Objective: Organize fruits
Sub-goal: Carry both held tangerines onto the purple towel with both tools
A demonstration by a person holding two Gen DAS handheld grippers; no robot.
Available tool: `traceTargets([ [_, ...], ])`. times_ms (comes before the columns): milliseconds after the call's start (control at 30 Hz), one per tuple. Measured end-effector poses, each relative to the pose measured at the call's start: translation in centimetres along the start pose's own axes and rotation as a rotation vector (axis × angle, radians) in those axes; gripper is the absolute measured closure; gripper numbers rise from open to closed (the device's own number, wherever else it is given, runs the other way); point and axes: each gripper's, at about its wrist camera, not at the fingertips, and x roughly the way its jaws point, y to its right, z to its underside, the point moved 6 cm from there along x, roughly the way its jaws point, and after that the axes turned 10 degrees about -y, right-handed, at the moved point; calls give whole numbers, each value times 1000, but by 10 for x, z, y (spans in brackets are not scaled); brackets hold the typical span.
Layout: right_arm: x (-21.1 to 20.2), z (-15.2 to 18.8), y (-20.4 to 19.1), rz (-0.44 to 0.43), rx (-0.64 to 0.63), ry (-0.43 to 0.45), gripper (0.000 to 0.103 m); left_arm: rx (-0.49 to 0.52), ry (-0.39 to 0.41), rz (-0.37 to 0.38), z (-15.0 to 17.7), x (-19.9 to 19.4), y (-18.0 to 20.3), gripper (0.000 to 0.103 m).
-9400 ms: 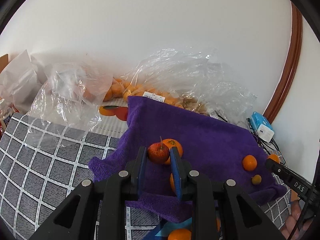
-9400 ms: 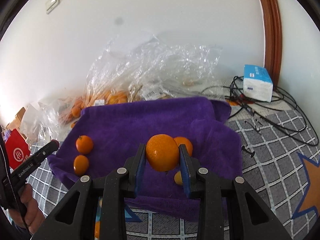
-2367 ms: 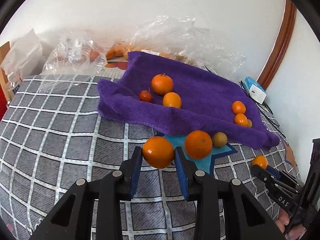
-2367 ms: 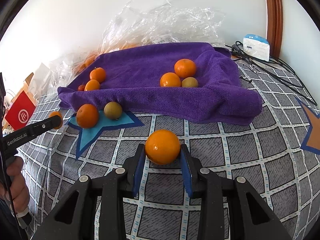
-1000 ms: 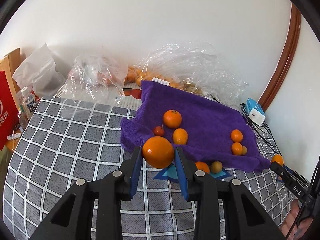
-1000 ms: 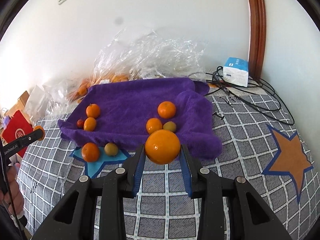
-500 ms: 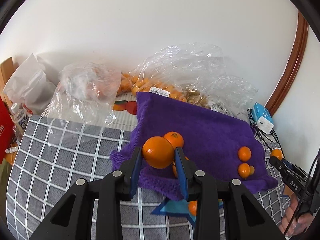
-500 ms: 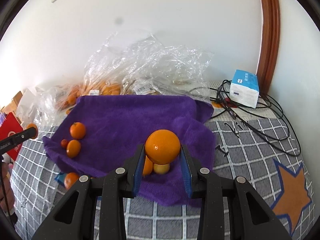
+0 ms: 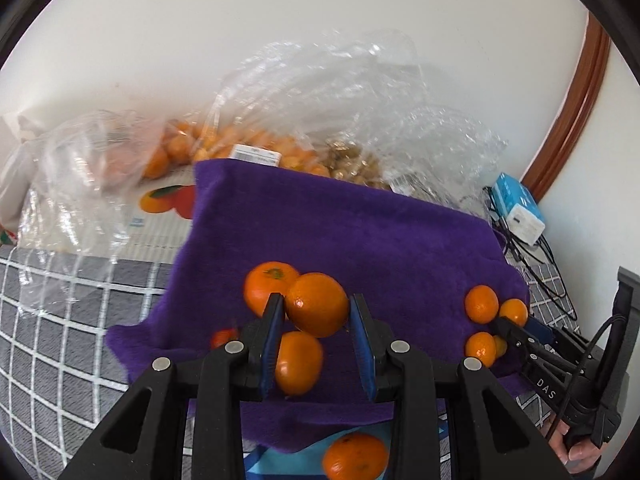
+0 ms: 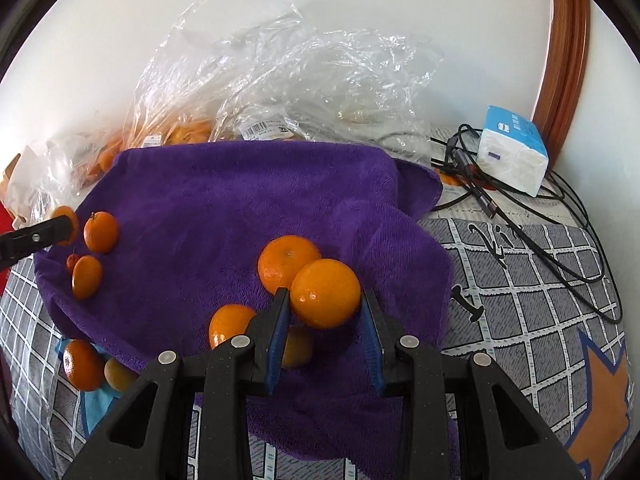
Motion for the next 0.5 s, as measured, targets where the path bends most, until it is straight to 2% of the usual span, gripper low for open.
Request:
traceTargets([
  [200, -3, 1, 2, -27, 3, 0, 68, 42, -44, -44, 0, 23, 18, 72],
  [267, -8, 3, 1, -49, -1, 7, 61, 37, -65, -46, 2, 30, 19, 72],
  [367, -17, 4, -1, -49, -9, 28, 55, 41, -67, -65, 4, 34, 19, 72],
  [500, -24, 6, -1, -27, -8, 38, 54, 50, -77, -71, 4, 35, 19, 72],
])
